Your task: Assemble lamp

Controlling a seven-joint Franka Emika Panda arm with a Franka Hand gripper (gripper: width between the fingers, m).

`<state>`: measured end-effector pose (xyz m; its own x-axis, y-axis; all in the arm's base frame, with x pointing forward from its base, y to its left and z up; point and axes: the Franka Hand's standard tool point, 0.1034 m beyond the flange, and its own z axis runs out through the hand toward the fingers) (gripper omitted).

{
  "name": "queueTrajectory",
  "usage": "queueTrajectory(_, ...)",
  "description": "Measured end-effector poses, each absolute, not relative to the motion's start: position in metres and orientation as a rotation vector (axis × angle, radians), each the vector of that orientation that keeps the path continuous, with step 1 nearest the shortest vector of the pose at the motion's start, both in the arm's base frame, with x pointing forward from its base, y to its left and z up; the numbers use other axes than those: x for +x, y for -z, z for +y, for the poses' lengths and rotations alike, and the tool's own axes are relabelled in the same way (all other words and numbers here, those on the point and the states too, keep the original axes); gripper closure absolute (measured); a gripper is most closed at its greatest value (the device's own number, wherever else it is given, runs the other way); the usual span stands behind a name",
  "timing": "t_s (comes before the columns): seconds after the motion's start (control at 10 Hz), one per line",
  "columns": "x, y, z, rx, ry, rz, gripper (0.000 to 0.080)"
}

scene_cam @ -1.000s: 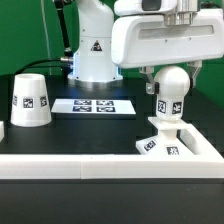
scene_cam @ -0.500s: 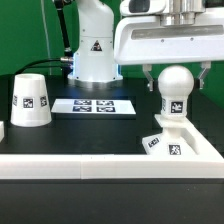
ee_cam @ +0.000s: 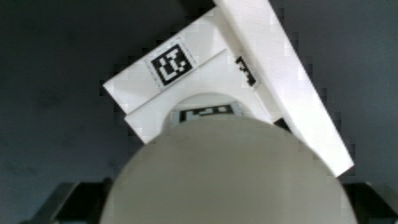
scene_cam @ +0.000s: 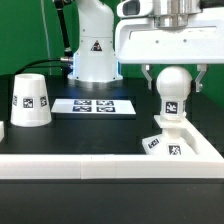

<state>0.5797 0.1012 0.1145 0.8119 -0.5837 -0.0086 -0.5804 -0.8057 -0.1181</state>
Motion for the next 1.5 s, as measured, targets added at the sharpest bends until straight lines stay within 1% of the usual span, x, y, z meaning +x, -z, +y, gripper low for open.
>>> queueTrajectory(0.2,0.579,-0.1143,0.1018,-2.791,0.02,1.137,0.022)
queueTrajectory(0.5,0.5764,-0.1135,0.1011,-2.523,-0.077,1.603,0.022)
queueTrajectory(0.7,0.5784,-0.1132,0.1004,-2.343,-0.149,1.826,0.022)
queueTrajectory(0.9,0.58,-0.1131,0.101,-2.227,-0.165,1.965,0.022)
queueTrajectory(1.0,0.58,-0.1131,0.1018,-2.211,-0.166,1.983,0.022)
queueTrajectory(1.2,0.5799,-0.113,0.1017,-2.287,-0.156,1.889,0.0113)
queueTrajectory(1.4,0.5802,-0.114,0.1014,-2.435,-0.13,1.686,0.0102)
queueTrajectory(1.5,0.5808,-0.1175,0.1022,-2.516,-0.113,1.552,0.0101)
